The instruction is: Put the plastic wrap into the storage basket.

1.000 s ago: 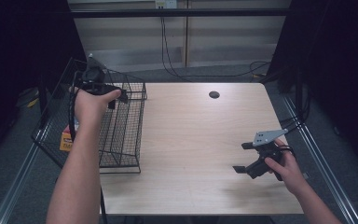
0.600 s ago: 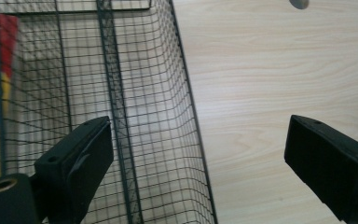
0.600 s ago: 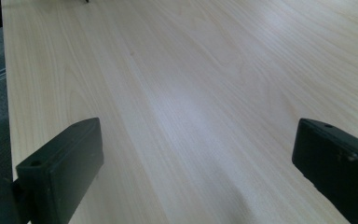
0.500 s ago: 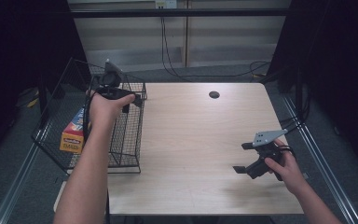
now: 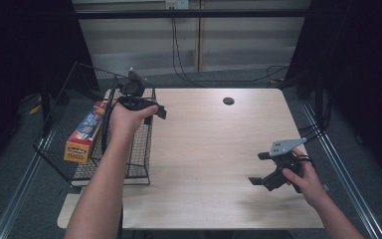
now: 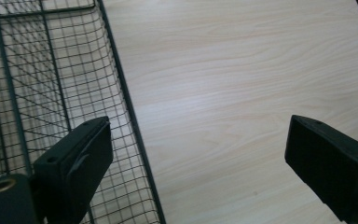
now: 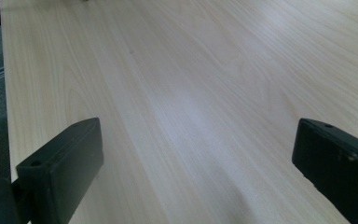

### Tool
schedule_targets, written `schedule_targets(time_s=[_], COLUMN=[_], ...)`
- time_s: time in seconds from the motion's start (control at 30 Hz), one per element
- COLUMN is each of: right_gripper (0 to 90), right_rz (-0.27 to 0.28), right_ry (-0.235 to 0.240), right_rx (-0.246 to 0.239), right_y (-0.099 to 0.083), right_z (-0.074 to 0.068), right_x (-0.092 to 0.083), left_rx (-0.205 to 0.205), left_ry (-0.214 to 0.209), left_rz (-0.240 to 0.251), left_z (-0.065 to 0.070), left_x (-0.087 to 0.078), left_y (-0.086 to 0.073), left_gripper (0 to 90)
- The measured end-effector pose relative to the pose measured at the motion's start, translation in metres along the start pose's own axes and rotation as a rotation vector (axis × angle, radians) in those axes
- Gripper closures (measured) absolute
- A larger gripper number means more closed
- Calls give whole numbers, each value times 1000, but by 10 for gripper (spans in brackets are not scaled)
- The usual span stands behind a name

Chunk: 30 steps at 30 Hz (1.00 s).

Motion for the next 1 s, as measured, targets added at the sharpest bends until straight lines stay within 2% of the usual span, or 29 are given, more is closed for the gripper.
schedule_targets(time_s=[0.3,0.33,0.4,0.43,0.5,0.67,0.7,0.87,0.9,1.0], right_gripper=[18,18,18,18,18,18,18,18,18,18], right_rz=[-4,-4,-4,-3,-4,-7,-7,-11,-13,-16], right_ry=[-2,-2,-3,-4,-1,-3,-4,-1,-1,-4], right_rx=[0,0,0,-1,-3,-8,-6,-5,-2,-5], right_y=[-1,-1,-1,-1,-1,-1,-1,-2,-2,-3], right_z=[0,0,0,0,0,0,0,0,0,0], right_x=[1,1,1,1,1,1,1,2,2,2], left_rx=[26,40,35,51,46,75,68,94,115,129], left_ry=[-37,-41,-48,-51,-66,-77,-83,-102,-103,-124], left_rz=[-5,-11,-4,-14,-9,-22,-17,-16,-24,-19], left_z=[11,12,16,16,20,26,28,37,38,45], left_x=[8,9,12,13,15,20,21,28,29,33], left_y=[-4,-5,-6,-7,-7,-10,-11,-16,-17,-20], left_gripper=[74,73,73,71,69,65,64,64,64,63])
Point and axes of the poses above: each handheld gripper's, and its own axes: x roughly forward along the jaws, y roughly out of its top, z roughly to its right, the point moved 4 cm from there along x, roughly forward along the jaws
